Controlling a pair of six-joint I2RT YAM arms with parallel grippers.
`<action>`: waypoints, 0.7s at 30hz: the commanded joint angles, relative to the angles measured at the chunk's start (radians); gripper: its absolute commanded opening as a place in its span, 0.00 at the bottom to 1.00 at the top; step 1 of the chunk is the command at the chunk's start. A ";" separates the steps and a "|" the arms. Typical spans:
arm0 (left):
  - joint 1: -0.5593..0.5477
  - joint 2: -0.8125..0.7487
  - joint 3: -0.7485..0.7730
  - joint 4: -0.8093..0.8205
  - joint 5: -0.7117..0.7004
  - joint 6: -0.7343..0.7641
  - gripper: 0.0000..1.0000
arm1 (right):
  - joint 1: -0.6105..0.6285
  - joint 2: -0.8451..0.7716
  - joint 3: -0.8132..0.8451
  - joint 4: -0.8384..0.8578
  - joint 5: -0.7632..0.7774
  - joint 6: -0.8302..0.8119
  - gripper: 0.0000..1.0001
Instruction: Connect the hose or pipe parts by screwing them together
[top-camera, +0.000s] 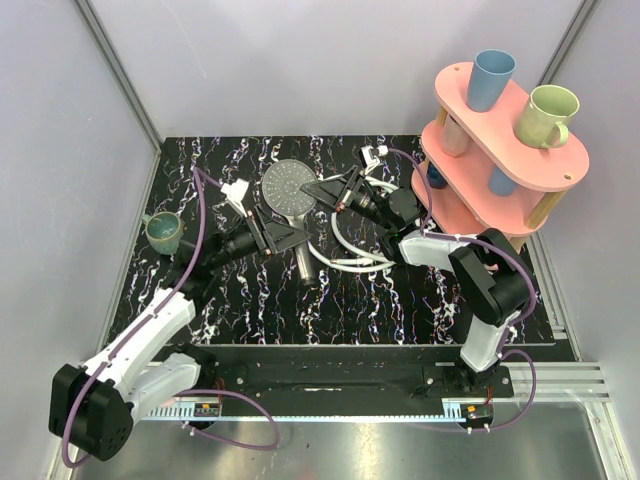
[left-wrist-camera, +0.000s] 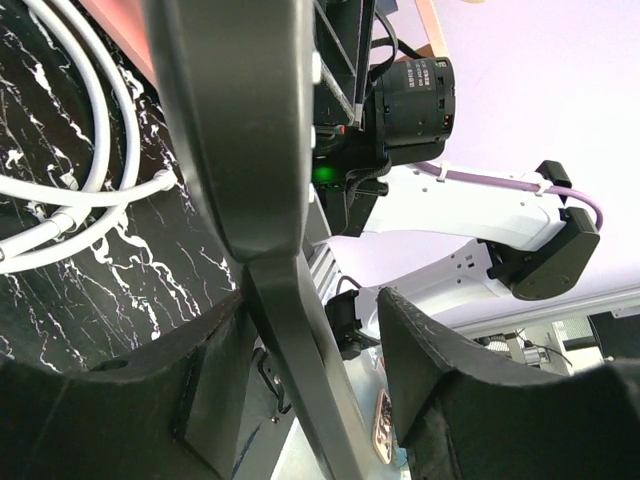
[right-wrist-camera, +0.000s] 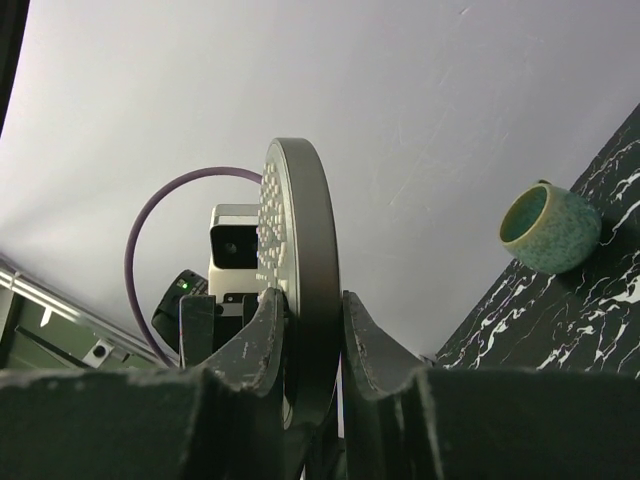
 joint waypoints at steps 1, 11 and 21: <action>-0.016 0.009 0.026 0.073 -0.015 0.002 0.54 | 0.011 0.022 -0.003 0.234 0.071 0.021 0.00; -0.022 0.029 -0.046 0.162 -0.033 -0.046 0.32 | 0.011 0.020 -0.014 0.255 0.065 0.017 0.00; -0.022 0.048 -0.086 0.306 -0.015 -0.138 0.27 | 0.027 -0.036 -0.043 0.260 0.082 -0.013 0.00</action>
